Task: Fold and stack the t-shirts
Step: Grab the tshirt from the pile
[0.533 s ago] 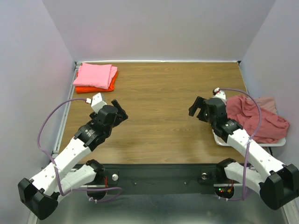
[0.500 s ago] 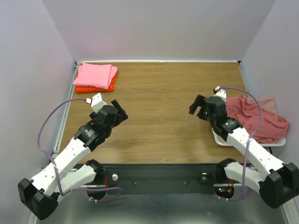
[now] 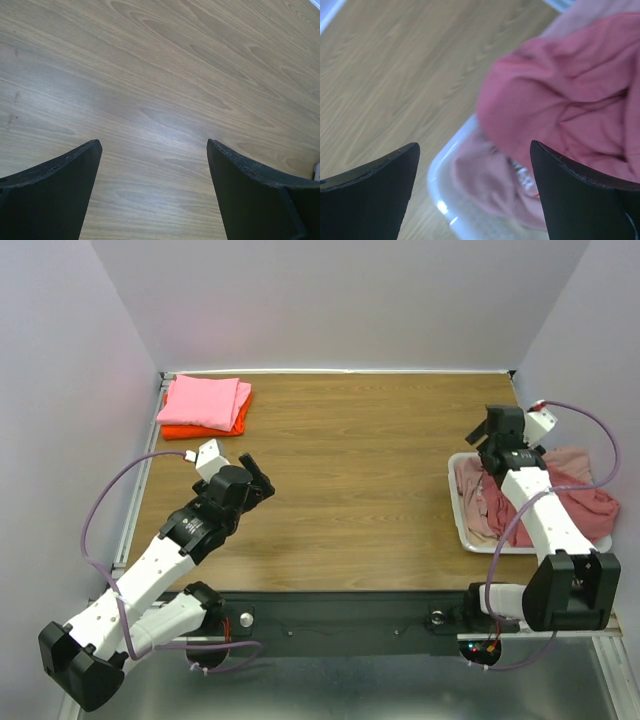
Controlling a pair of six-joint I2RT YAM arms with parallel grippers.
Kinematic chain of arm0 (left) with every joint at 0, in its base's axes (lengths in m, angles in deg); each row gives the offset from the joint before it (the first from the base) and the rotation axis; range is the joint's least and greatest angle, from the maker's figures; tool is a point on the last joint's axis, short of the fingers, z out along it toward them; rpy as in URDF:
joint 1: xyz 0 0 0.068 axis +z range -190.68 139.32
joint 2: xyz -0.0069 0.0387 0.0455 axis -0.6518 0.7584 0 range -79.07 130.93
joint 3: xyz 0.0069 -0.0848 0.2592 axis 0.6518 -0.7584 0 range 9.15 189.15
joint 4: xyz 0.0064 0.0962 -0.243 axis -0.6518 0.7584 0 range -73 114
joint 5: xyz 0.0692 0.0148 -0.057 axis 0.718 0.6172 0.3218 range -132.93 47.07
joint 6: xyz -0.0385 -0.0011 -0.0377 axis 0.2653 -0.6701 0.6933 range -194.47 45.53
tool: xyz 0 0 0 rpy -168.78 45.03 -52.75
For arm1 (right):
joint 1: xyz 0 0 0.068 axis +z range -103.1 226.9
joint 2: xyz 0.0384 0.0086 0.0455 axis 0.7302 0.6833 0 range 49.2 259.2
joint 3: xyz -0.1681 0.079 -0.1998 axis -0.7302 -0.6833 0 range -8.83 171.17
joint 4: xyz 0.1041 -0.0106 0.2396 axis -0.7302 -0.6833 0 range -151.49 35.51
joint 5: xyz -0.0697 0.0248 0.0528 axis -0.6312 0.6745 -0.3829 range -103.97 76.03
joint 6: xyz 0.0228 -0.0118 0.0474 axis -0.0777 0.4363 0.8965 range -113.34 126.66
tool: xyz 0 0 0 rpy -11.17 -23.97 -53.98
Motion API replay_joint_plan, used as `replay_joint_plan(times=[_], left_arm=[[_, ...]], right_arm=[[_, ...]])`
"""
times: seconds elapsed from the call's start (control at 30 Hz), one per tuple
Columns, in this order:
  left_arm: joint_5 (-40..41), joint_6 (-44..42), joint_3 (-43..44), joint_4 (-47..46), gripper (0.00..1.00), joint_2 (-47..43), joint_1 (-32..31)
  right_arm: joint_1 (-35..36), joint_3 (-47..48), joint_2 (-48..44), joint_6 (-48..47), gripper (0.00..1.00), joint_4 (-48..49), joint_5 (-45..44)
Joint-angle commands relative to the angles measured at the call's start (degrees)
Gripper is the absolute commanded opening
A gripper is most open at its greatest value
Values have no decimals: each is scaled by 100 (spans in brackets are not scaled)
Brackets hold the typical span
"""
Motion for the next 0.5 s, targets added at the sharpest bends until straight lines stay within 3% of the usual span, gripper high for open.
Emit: replay_joint_plan(times=[0.0,0.3,0.47], left_arm=[[86,-58,10,-124,98,21,2],[121,-84,19,-150,98,83,2],[95,-75,-16,-177,98,118,2]], right_arm=[[-566,284,162,-33,95,-284,-201],[-1190,793,1119,-253,74,-267,36],[-1243,847,1445,-139,51,-153,344]])
